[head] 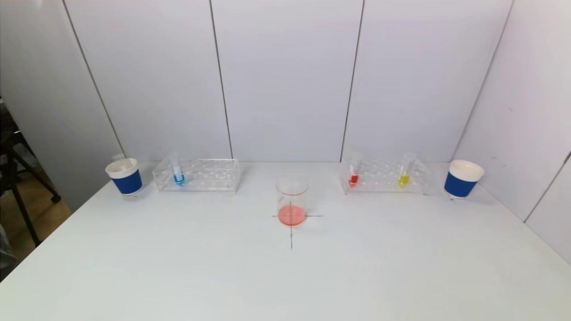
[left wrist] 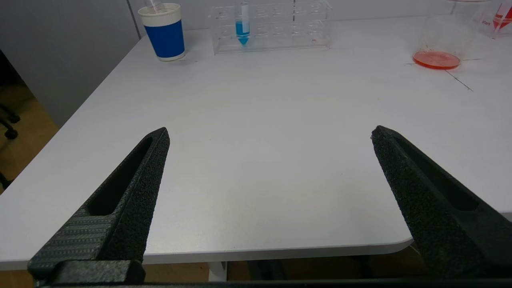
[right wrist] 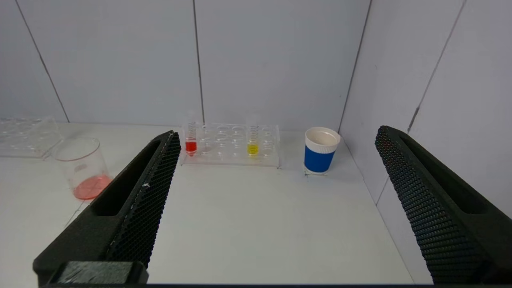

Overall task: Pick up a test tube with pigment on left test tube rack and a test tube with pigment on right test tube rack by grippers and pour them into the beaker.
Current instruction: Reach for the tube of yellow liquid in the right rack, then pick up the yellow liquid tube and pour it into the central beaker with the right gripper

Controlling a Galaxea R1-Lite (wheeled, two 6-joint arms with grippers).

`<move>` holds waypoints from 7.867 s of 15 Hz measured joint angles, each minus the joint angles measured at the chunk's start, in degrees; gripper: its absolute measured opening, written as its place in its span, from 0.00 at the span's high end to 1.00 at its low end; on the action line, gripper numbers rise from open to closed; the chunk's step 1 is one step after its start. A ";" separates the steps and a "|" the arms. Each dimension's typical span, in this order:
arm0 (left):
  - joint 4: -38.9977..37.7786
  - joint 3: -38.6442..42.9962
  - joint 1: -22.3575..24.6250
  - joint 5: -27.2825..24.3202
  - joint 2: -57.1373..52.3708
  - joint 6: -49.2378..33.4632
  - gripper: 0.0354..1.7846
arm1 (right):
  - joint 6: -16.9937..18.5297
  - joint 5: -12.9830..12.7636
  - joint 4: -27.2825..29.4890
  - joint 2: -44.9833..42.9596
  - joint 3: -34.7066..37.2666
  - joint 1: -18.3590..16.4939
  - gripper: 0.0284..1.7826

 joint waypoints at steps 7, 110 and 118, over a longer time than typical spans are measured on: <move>0.00 0.00 0.00 0.00 0.00 -0.02 0.01 | 0.17 -0.24 -15.75 20.19 -0.63 0.82 0.01; 0.00 -0.02 0.00 0.00 0.10 -0.09 0.01 | 1.27 -6.11 -79.45 103.73 -19.88 3.24 0.75; 0.00 0.00 0.00 0.00 0.10 -0.07 0.01 | 1.13 -6.11 -78.92 103.38 -19.88 3.21 0.75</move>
